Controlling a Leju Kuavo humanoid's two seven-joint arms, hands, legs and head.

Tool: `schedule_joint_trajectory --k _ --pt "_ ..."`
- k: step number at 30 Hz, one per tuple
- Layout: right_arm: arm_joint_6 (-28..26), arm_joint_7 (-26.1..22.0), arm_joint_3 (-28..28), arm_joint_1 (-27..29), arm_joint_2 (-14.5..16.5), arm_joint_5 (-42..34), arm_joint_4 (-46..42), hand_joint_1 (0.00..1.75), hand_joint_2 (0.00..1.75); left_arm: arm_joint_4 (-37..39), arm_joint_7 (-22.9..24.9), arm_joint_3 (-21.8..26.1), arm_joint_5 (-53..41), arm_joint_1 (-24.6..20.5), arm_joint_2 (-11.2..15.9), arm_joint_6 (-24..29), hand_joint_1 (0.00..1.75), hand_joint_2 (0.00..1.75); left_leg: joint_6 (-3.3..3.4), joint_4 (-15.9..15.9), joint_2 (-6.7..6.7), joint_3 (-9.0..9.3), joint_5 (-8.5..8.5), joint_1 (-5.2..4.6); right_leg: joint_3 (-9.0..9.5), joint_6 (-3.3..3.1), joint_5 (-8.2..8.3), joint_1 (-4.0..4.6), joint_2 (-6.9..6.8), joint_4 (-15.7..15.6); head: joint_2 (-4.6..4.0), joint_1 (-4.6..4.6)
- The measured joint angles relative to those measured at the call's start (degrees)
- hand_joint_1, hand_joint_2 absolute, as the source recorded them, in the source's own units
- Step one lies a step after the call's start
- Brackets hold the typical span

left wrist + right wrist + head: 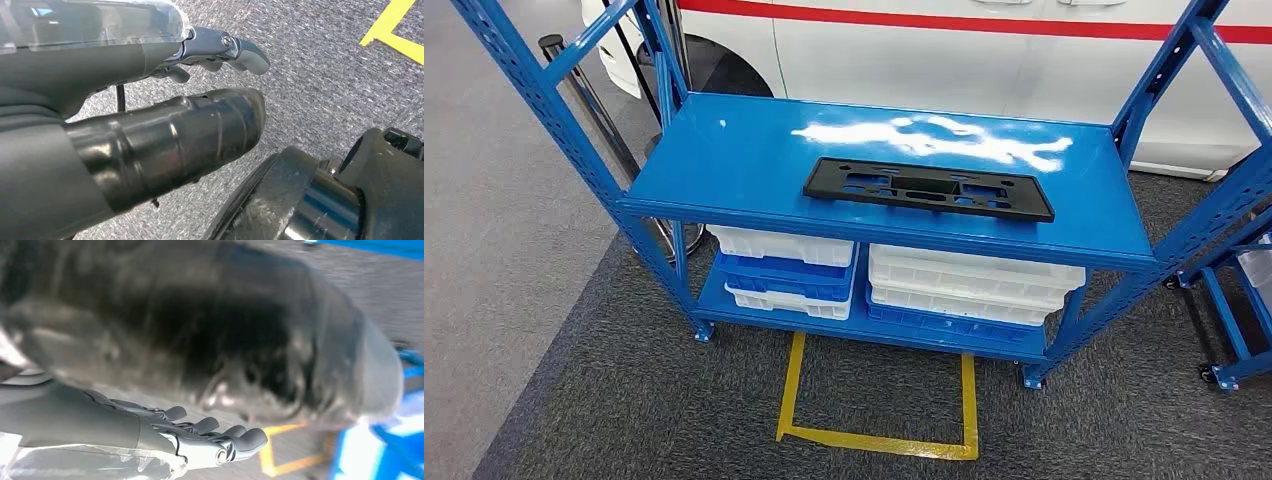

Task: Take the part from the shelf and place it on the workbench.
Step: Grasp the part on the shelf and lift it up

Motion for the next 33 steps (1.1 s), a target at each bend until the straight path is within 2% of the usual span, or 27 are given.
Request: schedule_joint_trajectory --k 2,11,33 --pt "-0.2 -0.3 1.5 0.2 0.0 0.0 -1.7 0.00 0.00 0.0 0.0 0.2 -0.2 0.0 0.0 0.0 0.00 0.00 0.00 0.0 0.00 0.00 0.00 0.00 0.00 0.00 0.00 0.00 0.00 0.0 0.00 0.00" --pt "-1.1 -2.2 15.1 -0.1 -0.5 1.1 -12.6 0.00 0.00 0.4 -0.3 0.8 -2.1 -0.3 -0.1 0.2 0.00 0.00 0.01 0.0 -0.02 -0.02 0.02 0.00 0.02 -0.02 0.04 0.01 -0.03 0.0 0.00 0.00" --pt "2.8 -3.4 63.2 -10.8 -1.2 4.2 -25.5 0.00 0.00 0.4 -2.5 1.7 -7.4 -1.2 -0.1 -0.1 0.00 0.00 -0.07 0.0 -0.15 -0.05 0.18 0.03 -0.03 -0.07 0.11 0.04 -0.11 0.1 0.00 0.00"
